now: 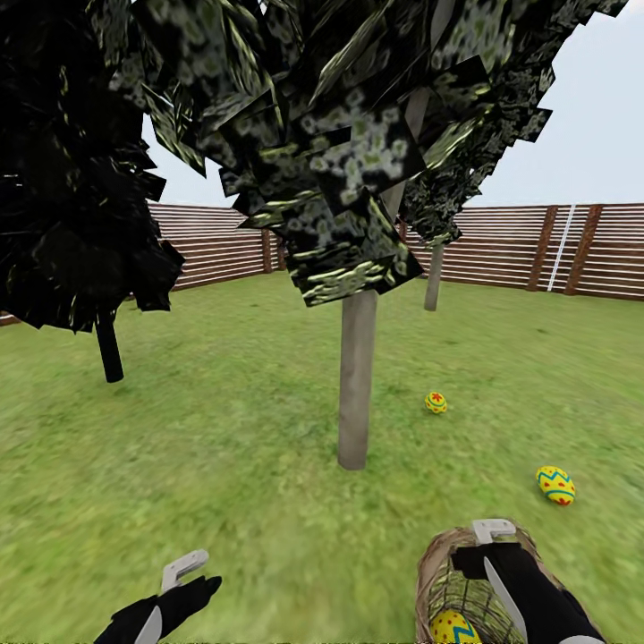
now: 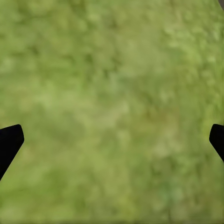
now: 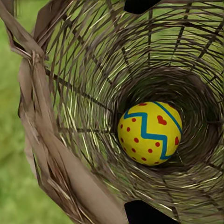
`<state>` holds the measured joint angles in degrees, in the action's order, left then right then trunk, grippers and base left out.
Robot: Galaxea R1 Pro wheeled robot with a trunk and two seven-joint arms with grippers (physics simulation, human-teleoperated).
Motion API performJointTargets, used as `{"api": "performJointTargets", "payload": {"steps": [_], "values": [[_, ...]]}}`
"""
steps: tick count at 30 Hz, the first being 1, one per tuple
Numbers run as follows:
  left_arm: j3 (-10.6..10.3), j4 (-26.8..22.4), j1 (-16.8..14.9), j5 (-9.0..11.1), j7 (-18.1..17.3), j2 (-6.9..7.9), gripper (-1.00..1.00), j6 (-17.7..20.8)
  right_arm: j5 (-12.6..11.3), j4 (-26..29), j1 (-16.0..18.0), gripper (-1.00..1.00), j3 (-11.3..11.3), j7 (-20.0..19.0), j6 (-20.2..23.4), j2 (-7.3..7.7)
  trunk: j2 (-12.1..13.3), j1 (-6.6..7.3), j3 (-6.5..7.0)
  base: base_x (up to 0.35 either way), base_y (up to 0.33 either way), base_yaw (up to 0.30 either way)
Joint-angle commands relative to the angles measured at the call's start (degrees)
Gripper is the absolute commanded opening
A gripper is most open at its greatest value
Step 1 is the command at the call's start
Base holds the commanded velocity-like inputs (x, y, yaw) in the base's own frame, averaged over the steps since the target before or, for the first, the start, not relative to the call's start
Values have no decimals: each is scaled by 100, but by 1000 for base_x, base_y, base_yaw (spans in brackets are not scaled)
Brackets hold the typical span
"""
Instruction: Take the three Easter eggs out of the wicker basket on the lawn in the garden, then place them on the lawn next to a single tree (choose any tree) so that all three eggs are next to the same tree and none are left in the basket.
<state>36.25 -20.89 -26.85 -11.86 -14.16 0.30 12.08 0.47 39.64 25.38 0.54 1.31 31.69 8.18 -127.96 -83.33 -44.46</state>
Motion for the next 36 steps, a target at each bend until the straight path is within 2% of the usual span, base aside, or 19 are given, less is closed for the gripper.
{"api": "performJointTargets", "payload": {"steps": [1, 36], "values": [[49, -11, -5, -53, -43, -4, 100, 31, 3, 9, 2, 100, 2, 9, 30, 2, -44, -22, -25, 0, 0, 0], [49, 90, -5, -59, -43, -4, 100, 31, 7, 9, 2, 100, -10, 9, 26, -24, -1448, -790, -653, 0, 0, 0]]}}
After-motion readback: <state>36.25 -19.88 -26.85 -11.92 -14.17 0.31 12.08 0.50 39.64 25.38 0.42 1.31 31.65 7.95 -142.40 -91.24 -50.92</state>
